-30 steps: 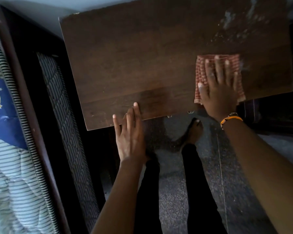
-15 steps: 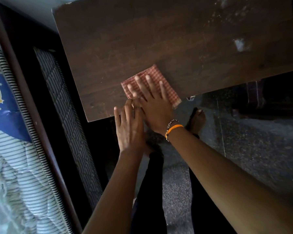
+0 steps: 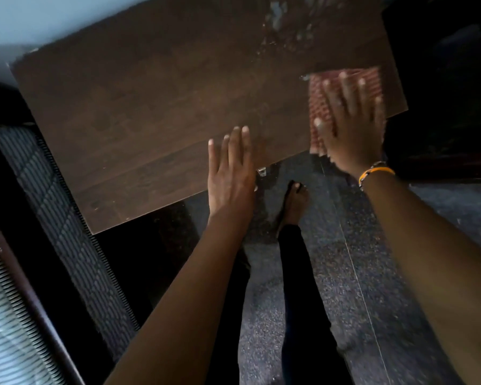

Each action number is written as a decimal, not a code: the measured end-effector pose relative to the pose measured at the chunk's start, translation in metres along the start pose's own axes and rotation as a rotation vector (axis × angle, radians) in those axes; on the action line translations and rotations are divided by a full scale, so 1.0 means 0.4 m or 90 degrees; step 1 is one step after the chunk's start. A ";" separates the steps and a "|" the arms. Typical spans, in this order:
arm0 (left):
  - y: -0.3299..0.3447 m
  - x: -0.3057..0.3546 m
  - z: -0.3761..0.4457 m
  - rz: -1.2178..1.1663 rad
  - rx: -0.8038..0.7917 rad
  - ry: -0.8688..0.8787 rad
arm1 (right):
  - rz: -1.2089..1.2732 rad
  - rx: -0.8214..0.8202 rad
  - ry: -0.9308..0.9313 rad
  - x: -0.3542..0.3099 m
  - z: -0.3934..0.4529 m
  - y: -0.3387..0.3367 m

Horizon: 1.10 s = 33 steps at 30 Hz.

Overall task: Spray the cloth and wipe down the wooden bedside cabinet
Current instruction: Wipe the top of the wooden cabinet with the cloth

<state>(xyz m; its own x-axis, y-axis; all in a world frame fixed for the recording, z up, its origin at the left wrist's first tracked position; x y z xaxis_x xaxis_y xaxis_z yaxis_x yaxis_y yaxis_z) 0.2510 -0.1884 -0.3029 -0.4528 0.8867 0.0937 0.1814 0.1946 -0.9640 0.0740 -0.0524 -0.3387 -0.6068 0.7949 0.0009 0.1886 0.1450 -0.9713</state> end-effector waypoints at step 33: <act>-0.040 0.086 0.111 -0.028 -0.126 -0.073 | 0.083 0.003 0.181 -0.004 -0.008 -0.006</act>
<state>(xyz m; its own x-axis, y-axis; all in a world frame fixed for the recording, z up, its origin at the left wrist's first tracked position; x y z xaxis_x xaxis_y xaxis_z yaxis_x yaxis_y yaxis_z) 0.1939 -0.1798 -0.2951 -0.5587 0.8239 0.0954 0.3209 0.3208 -0.8911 0.0769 -0.0522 -0.3357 -0.3378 0.9395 -0.0574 0.2469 0.0296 -0.9686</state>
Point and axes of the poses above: each hand's wrist, its own z-axis towards the middle knuckle, its own y-axis out of the palm, x = y × z, the point moved 2 cm from there along z, towards the middle knuckle, and after that the axes turned 6 degrees about -z, right-handed, at the moved point
